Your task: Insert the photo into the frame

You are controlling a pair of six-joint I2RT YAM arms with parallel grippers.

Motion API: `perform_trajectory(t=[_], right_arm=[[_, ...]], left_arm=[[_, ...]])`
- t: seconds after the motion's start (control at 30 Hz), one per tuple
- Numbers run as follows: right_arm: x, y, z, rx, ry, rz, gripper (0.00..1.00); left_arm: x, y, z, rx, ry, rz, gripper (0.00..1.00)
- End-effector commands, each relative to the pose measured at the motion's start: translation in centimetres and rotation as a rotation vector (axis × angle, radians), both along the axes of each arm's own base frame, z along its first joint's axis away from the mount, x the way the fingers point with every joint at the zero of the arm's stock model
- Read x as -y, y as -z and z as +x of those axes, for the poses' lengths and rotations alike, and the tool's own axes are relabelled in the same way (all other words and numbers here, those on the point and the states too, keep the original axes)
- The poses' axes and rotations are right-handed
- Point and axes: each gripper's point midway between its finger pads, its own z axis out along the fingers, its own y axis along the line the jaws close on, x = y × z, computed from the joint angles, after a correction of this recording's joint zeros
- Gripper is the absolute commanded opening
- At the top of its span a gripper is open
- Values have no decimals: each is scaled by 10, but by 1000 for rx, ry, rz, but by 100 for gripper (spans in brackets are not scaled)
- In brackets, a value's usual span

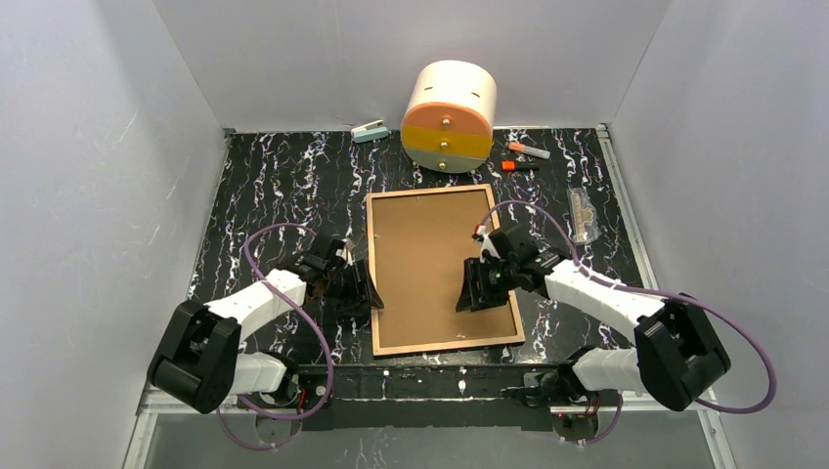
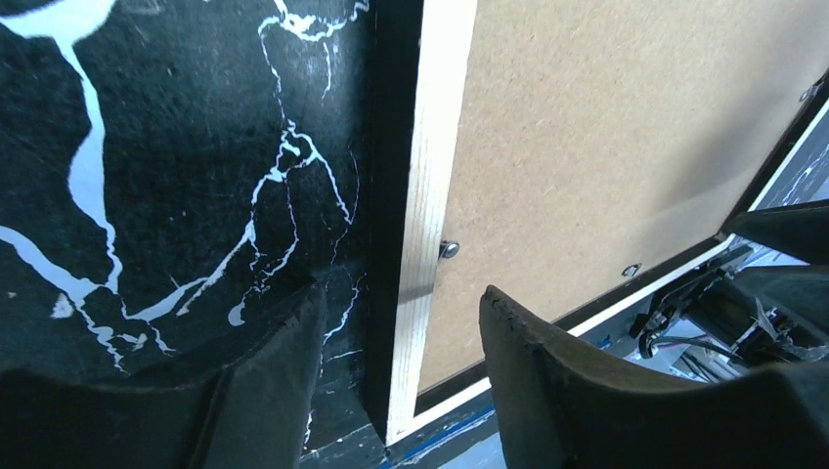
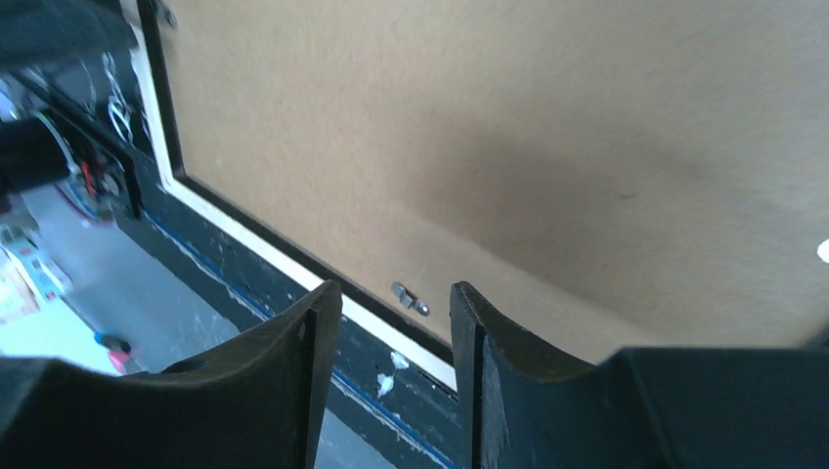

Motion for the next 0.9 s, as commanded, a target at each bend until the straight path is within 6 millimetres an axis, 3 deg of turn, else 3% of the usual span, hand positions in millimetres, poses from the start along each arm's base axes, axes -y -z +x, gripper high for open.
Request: perform_trajectory(t=[0.0, 0.2, 0.4, 0.87], right_arm=[[-8, 11, -20, -25, -82, -19, 52], [-17, 26, -36, -52, -143, -17, 42], [-25, 38, -46, -82, -179, -25, 35], [-15, 48, -66, -148, -212, -97, 31]], left_arm=[[-7, 15, -23, -73, -8, 38, 54], [-11, 21, -21, -61, -18, 87, 35], [-17, 24, -17, -50, -29, 125, 25], [-21, 26, -15, -35, -40, 147, 23]])
